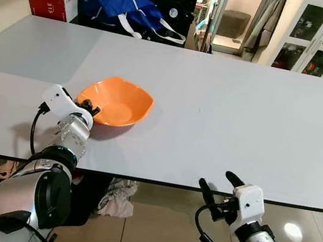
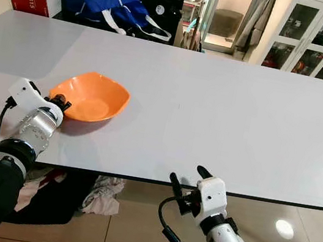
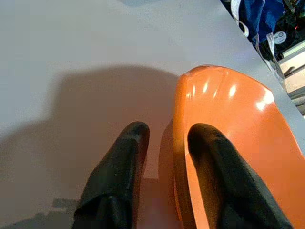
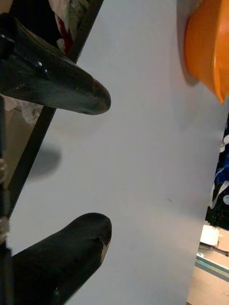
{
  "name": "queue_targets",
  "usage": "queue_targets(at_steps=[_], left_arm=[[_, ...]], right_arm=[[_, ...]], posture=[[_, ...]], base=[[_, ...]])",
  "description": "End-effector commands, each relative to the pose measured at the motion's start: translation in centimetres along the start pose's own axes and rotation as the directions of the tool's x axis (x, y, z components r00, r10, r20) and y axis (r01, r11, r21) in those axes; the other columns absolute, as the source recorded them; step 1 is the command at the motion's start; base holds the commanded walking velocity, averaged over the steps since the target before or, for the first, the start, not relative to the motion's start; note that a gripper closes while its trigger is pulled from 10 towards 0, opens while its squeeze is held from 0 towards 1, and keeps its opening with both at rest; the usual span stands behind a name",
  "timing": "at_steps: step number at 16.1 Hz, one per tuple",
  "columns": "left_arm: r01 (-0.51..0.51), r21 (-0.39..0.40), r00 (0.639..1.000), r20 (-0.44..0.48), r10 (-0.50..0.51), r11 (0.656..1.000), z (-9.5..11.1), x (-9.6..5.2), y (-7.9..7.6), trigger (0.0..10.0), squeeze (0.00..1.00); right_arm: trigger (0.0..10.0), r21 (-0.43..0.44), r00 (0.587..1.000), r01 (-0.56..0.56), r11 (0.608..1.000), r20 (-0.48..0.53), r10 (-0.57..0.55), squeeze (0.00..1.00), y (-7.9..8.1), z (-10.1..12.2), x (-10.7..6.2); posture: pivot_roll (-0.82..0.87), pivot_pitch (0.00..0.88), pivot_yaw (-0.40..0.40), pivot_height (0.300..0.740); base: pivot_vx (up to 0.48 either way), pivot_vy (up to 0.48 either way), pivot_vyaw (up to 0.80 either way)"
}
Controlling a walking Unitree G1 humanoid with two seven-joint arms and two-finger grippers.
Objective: Setting the table
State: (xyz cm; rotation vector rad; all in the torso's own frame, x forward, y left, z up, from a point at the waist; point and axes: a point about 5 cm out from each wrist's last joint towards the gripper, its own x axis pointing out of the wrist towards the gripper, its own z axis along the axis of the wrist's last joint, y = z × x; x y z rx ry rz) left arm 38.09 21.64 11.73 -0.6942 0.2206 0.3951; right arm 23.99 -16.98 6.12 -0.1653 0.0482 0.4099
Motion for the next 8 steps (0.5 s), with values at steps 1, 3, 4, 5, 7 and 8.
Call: queue_targets(at_steps=[1,3,4,5,7,8], left_arm=[[-0.020,0.014,1.000,0.005,0.020,1.000,0.2,0.0,0.2,10.0,1.00],[-0.014,0.029,1.000,0.023,0.013,0.999,0.8,0.0,0.2,10.0,1.00],[-0.009,0.024,1.000,0.030,0.008,1.000,1.0,0.0,0.2,10.0,1.00],[0.005,0.019,0.999,0.042,-0.006,1.000,1.3,0.0,-0.2,10.0,1.00],[0.036,0.026,0.999,0.034,-0.037,0.999,1.1,-0.1,-1.0,10.0,1.00],[0.044,0.030,0.999,0.029,-0.045,0.999,0.7,-0.2,-1.2,10.0,1.00]], right_arm=[[10.0,0.001,1.000,0.010,1.000,0.025,-0.010,0.00,-0.3,0.6,0.1],[10.0,0.001,1.000,0.009,1.000,0.024,-0.009,0.00,-0.3,0.6,0.1],[10.0,0.002,1.000,0.008,1.000,0.022,-0.008,0.00,-0.3,0.5,0.2],[10.0,0.003,1.000,0.005,1.000,0.021,-0.005,0.00,-0.2,0.5,0.2],[10.0,0.004,1.000,-0.002,1.000,0.021,0.001,0.00,-0.2,0.4,0.3],[10.0,0.004,1.000,-0.003,1.000,0.020,0.002,0.00,-0.1,0.4,0.4]], posture=[[-0.09,0.000,-0.031,0.736],[-0.09,0.000,-0.027,0.736],[-0.07,0.000,-0.028,0.736],[-0.07,0.000,-0.029,0.736],[-0.06,0.000,-0.028,0.736],[-0.06,0.000,-0.026,0.736]], base=[[0.000,0.000,0.00],[0.000,0.000,0.00],[0.000,0.000,0.00],[0.000,0.000,0.00],[0.000,0.000,0.00],[0.000,0.000,0.00]])
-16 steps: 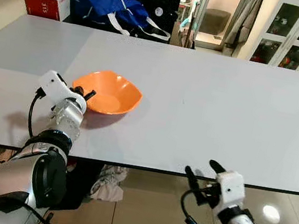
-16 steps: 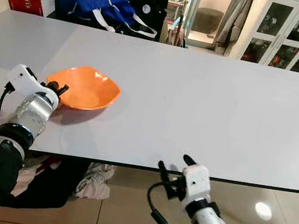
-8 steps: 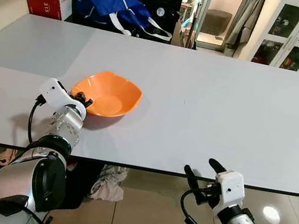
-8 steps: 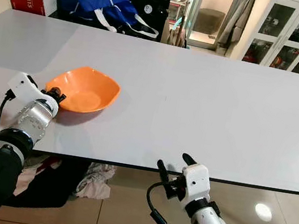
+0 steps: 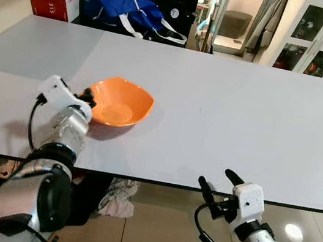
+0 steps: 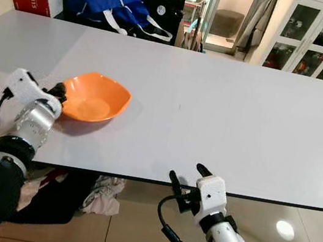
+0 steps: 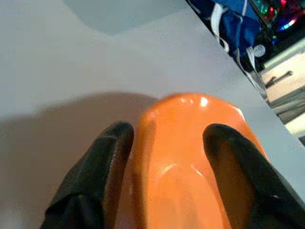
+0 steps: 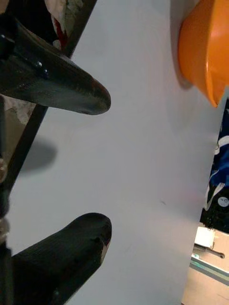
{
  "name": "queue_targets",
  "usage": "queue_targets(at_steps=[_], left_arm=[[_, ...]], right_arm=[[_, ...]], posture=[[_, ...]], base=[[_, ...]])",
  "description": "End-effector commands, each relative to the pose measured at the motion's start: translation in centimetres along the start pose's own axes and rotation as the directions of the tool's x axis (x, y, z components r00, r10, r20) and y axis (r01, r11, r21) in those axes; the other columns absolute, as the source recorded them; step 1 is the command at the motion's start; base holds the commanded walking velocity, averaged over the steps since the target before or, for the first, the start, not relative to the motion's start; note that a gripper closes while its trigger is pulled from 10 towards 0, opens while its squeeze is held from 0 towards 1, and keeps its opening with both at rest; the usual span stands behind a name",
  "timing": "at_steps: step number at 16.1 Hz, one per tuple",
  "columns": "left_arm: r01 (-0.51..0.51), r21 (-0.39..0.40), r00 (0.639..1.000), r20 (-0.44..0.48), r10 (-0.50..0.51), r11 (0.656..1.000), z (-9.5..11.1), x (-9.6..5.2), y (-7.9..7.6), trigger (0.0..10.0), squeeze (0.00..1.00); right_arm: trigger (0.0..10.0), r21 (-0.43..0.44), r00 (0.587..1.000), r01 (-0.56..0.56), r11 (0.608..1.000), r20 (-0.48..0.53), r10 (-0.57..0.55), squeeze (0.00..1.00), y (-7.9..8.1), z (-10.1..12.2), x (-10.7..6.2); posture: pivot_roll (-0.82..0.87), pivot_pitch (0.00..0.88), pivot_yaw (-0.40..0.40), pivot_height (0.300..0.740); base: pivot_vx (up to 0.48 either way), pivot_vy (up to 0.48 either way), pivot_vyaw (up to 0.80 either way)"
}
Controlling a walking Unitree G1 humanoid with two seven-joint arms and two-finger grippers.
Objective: Setting the table
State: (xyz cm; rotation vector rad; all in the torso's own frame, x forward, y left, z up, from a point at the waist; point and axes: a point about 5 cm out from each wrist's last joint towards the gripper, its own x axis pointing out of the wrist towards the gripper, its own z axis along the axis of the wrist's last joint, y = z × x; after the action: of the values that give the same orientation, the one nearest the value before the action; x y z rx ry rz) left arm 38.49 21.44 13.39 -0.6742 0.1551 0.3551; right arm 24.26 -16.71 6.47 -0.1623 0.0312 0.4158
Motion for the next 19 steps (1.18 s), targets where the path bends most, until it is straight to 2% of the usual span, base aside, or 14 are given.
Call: queue_targets(at_steps=[1,2,5,6,7,8,10,11,12,13,15,17,18,19], left_arm=[[-0.003,0.024,1.000,-0.017,0.003,1.000,-0.5,-0.2,-0.2,10.0,1.00],[0.008,0.051,1.000,0.008,-0.008,0.999,-0.1,-0.4,-0.5,10.0,0.00],[0.071,0.098,0.992,0.096,-0.080,0.993,1.9,-1.4,-1.8,10.0,0.00],[0.162,0.246,0.960,0.185,-0.211,0.956,4.5,-2.8,-2.7,10.0,0.00],[0.199,0.342,0.939,0.201,-0.279,0.918,5.2,-3.5,-3.1,10.0,0.00],[0.221,0.357,0.934,0.192,-0.303,0.908,5.2,-3.9,-3.2,10.0,0.00],[0.349,0.500,0.891,0.086,-0.446,0.792,4.2,-6.0,-3.6,10.0,0.00],[0.372,0.526,0.885,0.047,-0.463,0.765,3.7,-6.5,-3.5,10.0,0.00],[0.441,0.539,0.868,-0.053,-0.493,0.718,2.4,-7.7,-3.0,10.0,0.00],[0.460,0.555,0.862,-0.093,-0.498,0.693,1.8,-8.4,-2.5,10.0,0.00],[0.529,0.576,0.834,-0.218,-0.507,0.623,-0.1,-11.0,-0.5,10.0,0.00],[0.486,0.612,0.860,-0.208,-0.466,0.624,-1.1,-12.3,2.1,10.0,0.00],[0.397,0.676,0.895,-0.135,-0.425,0.621,-1.1,-13.2,4.4,10.0,0.00],[0.336,0.711,0.914,-0.087,-0.397,0.618,-1.1,-13.6,5.6,10.0,0.00]], right_arm=[[10.0,0.004,1.000,0.002,1.000,0.003,-0.002,0.00,-0.2,0.0,0.1],[10.0,0.004,1.000,0.002,1.000,0.003,-0.002,0.00,-0.2,0.0,0.1],[10.0,0.005,1.000,0.000,1.000,0.006,0.000,0.00,-0.1,0.0,0.2],[10.0,0.006,1.000,0.002,1.000,0.013,-0.003,0.00,-0.2,0.0,0.4],[10.0,0.006,1.000,0.005,1.000,0.018,-0.005,0.00,-0.2,0.0,0.4],[10.0,0.005,1.000,0.005,1.000,0.020,-0.005,0.00,-0.2,0.0,0.4],[10.0,0.008,0.999,0.017,1.000,0.029,-0.018,0.00,-0.3,0.1,0.5],[10.0,0.008,0.999,0.018,1.000,0.029,-0.018,0.00,-0.3,0.1,0.5],[10.0,0.009,0.999,0.016,1.000,0.030,-0.016,0.00,-0.2,0.0,0.4],[10.0,0.011,0.999,0.017,1.000,0.029,-0.017,0.00,-0.2,-0.1,0.4],[10.0,0.015,0.999,0.029,0.999,0.033,-0.030,0.00,-0.4,-0.1,0.3],[10.0,0.039,0.997,0.064,0.997,0.037,-0.065,0.00,-0.9,0.0,0.2],[10.0,0.111,0.993,0.115,0.987,0.026,-0.119,0.00,-1.6,-0.1,-0.1],[10.0,0.137,0.990,0.137,0.981,0.017,-0.140,0.00,-2.1,-0.3,-0.3]], posture=[[-0.06,0.000,-0.025,0.736],[-0.05,0.000,-0.026,0.736],[-0.04,0.000,-0.026,0.736],[-0.03,0.000,-0.026,0.736],[-0.02,0.000,-0.027,0.736],[-0.02,0.000,-0.027,0.736],[-0.01,0.000,-0.027,0.736],[0.00,0.000,-0.026,0.736],[0.00,0.000,-0.021,0.736],[0.00,0.000,-0.020,0.736],[0.00,0.000,-0.013,0.736],[0.00,0.000,-0.013,0.736],[0.00,0.000,-0.014,0.736],[0.01,0.000,-0.016,0.736]], base=[[0.000,0.000,0.00],[0.000,0.000,0.00],[0.000,0.000,0.00],[0.000,0.000,0.00],[0.000,0.000,0.00],[0.000,0.000,0.00],[0.000,0.000,0.00],[0.000,0.000,0.00],[0.000,0.000,0.00],[0.000,0.000,0.00],[0.000,0.000,0.00],[0.000,0.000,0.00],[0.000,0.000,0.00],[0.000,0.000,0.00]])
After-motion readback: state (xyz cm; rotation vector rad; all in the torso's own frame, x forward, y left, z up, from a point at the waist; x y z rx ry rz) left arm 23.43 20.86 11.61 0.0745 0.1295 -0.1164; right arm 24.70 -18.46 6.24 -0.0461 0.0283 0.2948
